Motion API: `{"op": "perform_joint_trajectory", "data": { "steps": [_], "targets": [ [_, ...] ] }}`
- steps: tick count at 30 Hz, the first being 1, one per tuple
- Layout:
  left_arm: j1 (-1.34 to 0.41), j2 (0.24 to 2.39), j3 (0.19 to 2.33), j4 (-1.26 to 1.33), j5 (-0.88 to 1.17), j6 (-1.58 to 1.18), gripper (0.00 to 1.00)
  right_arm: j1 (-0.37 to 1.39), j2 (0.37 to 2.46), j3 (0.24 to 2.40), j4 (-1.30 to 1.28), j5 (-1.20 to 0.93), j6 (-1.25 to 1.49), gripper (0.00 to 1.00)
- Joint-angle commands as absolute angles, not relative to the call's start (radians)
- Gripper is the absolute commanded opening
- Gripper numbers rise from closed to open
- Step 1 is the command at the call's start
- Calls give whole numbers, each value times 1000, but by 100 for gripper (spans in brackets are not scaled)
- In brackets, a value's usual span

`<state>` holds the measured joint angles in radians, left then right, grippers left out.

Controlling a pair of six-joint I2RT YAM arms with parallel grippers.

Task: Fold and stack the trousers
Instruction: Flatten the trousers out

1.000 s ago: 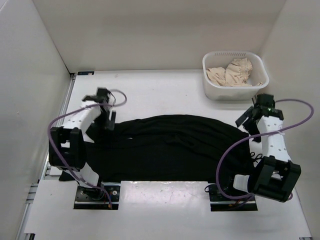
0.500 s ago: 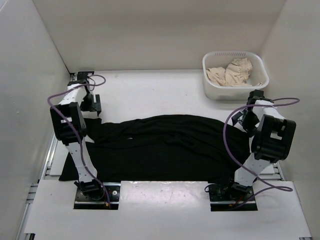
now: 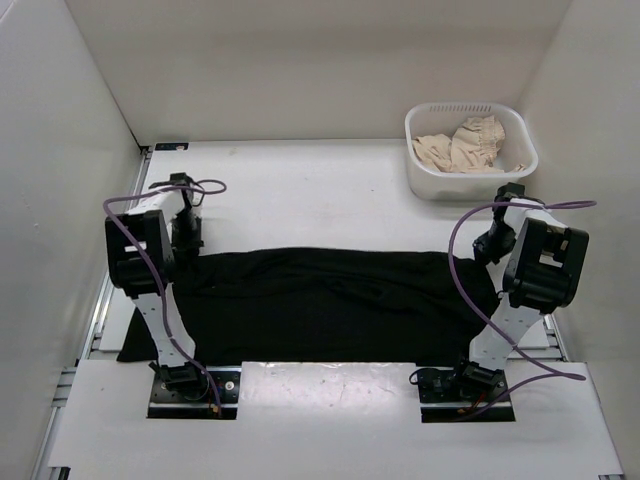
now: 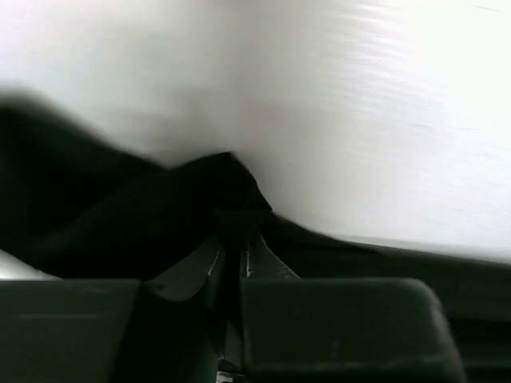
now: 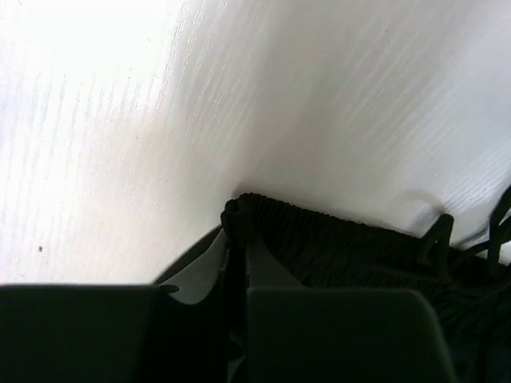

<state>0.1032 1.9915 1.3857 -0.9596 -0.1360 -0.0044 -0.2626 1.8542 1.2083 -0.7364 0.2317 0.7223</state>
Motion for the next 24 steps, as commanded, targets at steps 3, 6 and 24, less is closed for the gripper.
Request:
{"op": "perform_joint_trajectory", "data": {
  "steps": [3, 6, 24],
  "targets": [
    [228, 1789, 1402, -890, -239, 0, 19, -265, 1869, 1213, -696, 264, 733, 0],
    [274, 1686, 1402, -890, -249, 0, 19, -265, 1820, 1233, -707, 276, 712, 0],
    [499, 1561, 1225, -818, -200, 0, 76, -265, 1789, 1273, -712, 201, 617, 0]
  ]
}}
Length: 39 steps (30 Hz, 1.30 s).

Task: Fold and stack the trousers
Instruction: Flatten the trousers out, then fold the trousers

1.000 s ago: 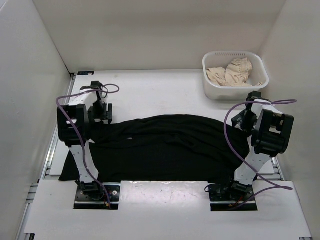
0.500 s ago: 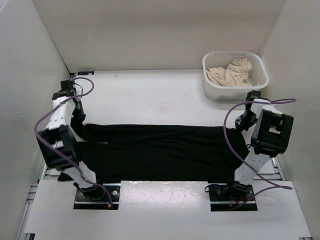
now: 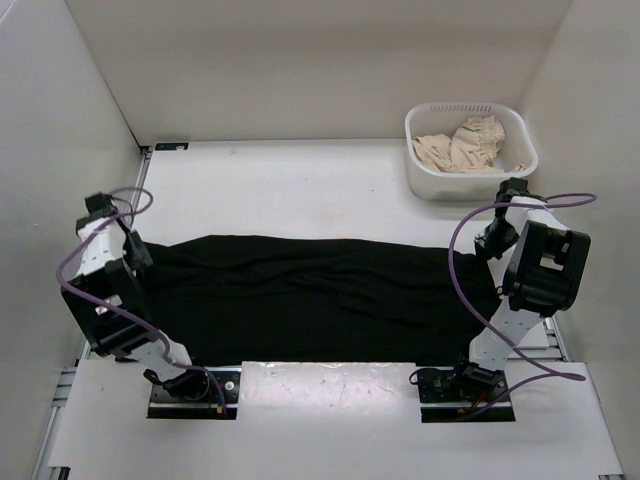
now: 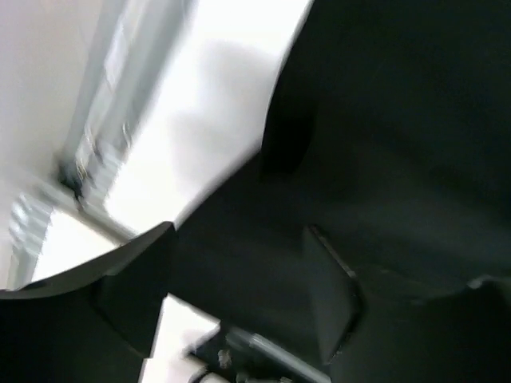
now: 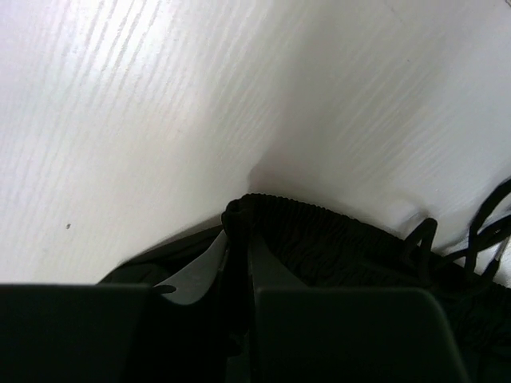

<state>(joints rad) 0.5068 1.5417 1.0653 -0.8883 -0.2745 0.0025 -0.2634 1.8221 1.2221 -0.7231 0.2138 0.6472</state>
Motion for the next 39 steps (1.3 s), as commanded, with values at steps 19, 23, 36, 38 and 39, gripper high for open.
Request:
{"op": "perform_joint_trajectory", "data": {
  "steps": [19, 23, 36, 38, 39],
  "targets": [
    [448, 2161, 1572, -818, -131, 0, 47, -256, 1830, 1391, -779, 276, 568, 0],
    [427, 2184, 1684, -818, -107, 0, 19, -265, 1868, 1462, -788, 285, 557, 0],
    [324, 2137, 2085, -779, -138, 0, 17, -293, 1941, 1726, -827, 215, 491, 0],
    [324, 2068, 2024, -779, -138, 0, 18, -304, 1919, 1681, -827, 190, 463, 0],
    [324, 2044, 1946, -779, -149, 0, 18, -313, 1892, 1662, -816, 180, 463, 0]
  ]
}}
